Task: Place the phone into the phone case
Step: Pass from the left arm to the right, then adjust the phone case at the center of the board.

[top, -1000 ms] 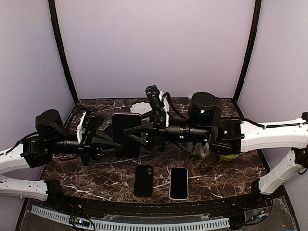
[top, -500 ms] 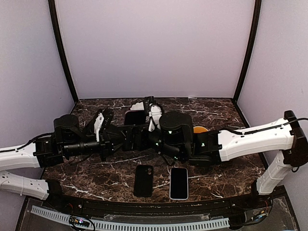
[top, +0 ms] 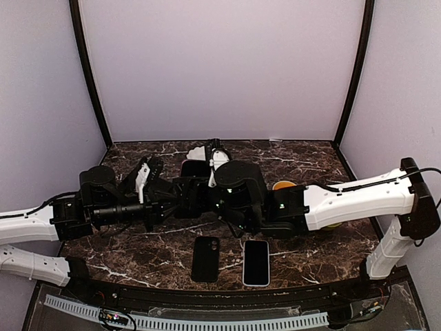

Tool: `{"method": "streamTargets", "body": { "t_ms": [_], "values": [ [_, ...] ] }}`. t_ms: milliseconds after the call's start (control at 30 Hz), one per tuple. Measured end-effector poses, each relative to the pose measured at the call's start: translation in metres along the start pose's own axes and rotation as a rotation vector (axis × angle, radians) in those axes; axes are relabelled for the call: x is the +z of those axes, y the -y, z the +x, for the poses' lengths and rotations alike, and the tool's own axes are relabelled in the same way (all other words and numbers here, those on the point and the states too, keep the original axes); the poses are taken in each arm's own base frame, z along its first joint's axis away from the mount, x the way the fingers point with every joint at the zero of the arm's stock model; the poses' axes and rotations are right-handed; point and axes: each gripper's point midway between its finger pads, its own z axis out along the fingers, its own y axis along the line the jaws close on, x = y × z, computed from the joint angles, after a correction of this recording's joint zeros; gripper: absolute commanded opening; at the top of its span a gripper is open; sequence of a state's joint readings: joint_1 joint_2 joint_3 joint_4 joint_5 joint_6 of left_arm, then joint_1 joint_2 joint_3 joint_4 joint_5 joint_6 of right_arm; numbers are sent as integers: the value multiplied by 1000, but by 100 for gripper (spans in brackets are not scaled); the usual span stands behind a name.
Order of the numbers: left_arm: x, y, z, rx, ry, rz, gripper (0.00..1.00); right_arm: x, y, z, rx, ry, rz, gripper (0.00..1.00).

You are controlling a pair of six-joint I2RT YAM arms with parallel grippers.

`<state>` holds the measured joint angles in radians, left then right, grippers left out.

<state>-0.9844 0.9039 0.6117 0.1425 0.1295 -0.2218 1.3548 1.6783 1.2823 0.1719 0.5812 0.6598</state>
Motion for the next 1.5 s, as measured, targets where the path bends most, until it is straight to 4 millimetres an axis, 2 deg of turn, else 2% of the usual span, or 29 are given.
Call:
{"method": "streamTargets", "body": {
  "t_ms": [33, 67, 100, 133, 167, 200, 233, 300, 433, 500, 600, 700, 767, 833, 933, 1033, 1167, 1333, 1400, 1467, 1500],
  "values": [
    [0, 0, 0, -2, -1, -1, 11, 0, 0, 0, 3, -2, 2, 35],
    [0, 0, 1, -4, -3, -2, 23, 0, 1, 1, 5, -4, 3, 29],
    [0, -1, 1, -2, -4, -3, 30, 0, 1, 1, 12, -5, 5, 20],
    [1, 0, 1, 6, -4, -2, 43, 0, 1, 2, 16, -6, 5, 12],
    [1, 0, 1, 9, -4, -2, 51, 0, 2, 3, 21, -7, 7, 4],
    [1, 0, 1, 12, -4, -1, 63, 0, 4, 5, 21, -10, 11, 0],
    [2, 2, 2, 13, -7, 3, 72, 1, 5, 6, 20, -14, 13, 0],
    [2, 2, 4, 11, -15, 4, 81, 1, 9, 10, 15, -21, 23, 0],
    [1, 2, 10, 7, -55, 5, 94, 1, 26, 18, -9, -54, 61, 0],
    [-1, 4, 13, 17, -96, 13, 96, -3, 41, 20, -28, -80, 95, 0],
    [2, 11, 17, 44, -182, 46, 92, -14, 70, 17, -51, -106, 156, 0],
    [19, 12, 31, 63, -320, 70, 84, -34, 96, 5, -59, -113, 197, 0],
    [32, 7, 49, 80, -419, 78, 77, -54, 110, -9, -54, -96, 210, 0],
    [45, -5, 79, 81, -551, 74, 71, -74, 119, -24, -45, -69, 207, 0],
    [62, -30, 126, 77, -749, 47, 70, -100, 127, -38, -21, -27, 182, 0],
    [74, -48, 157, 120, -874, 41, 71, -116, 135, -38, -11, -15, 167, 0],
    [82, -57, 173, 192, -939, 64, 68, -125, 144, -25, -23, -45, 161, 0],
    [86, -72, 197, 273, -1017, 59, 52, -136, 149, -19, -42, -71, 145, 0],
    [90, -76, 197, 296, -1020, 50, 43, -140, 149, -22, -41, -64, 137, 0],
    [94, -80, 196, 311, -1020, 37, 30, -143, 149, -23, -42, -58, 129, 0],
    [95, -80, 196, 316, -1022, 41, 19, -144, 149, -23, -44, -56, 125, 0]
  ]
}}
